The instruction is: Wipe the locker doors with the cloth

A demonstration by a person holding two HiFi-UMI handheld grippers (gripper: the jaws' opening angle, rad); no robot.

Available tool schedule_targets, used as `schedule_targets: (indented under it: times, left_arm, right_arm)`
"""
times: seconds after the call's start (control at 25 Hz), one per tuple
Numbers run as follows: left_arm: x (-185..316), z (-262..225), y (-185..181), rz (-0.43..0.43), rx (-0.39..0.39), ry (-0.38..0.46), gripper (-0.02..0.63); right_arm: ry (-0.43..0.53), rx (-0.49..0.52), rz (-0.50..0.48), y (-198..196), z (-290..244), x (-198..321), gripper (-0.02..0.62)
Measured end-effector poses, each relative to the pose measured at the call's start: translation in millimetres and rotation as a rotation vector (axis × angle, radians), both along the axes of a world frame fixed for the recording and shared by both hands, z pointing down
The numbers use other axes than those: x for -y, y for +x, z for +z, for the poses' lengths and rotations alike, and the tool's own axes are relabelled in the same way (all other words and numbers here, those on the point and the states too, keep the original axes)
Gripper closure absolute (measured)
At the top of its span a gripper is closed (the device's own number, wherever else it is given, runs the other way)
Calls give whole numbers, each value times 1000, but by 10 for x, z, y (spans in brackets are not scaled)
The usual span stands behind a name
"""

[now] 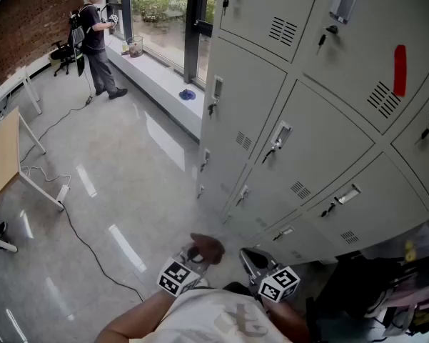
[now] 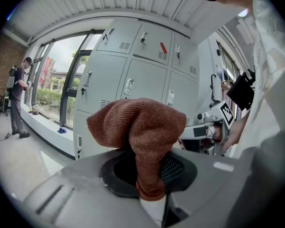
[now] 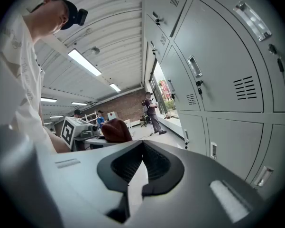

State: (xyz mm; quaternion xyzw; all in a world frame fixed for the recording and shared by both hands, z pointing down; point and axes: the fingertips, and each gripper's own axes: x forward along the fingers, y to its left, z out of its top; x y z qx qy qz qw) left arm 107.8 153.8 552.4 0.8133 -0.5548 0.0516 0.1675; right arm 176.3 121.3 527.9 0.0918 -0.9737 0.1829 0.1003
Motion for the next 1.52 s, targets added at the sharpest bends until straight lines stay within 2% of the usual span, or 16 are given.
schedule_targets:
  times: [0.32,0.76,1.12,1.32,1.52]
  left_arm:
    - [150,56,-460,-73,16,-10,520]
    - [764,203,-876,-99,85,-57,520]
    - [1559,131,-1164,-75,106,-66,520]
    - [2003,13,-1319,-70,156,-49,522]
    - [2321,-45,-1419,-71,183,-42,522]
  right_arm:
    - [-5,8,-81,-556,48,182,588]
    - [-33,-4,-173,-1177,273,774,588]
    - [8,73,-134,-1492,19,1565,588]
    - [12,127,-112,-1546,-170,1893,588]
    - [38,119,-100,-1587,-166,2168,588]
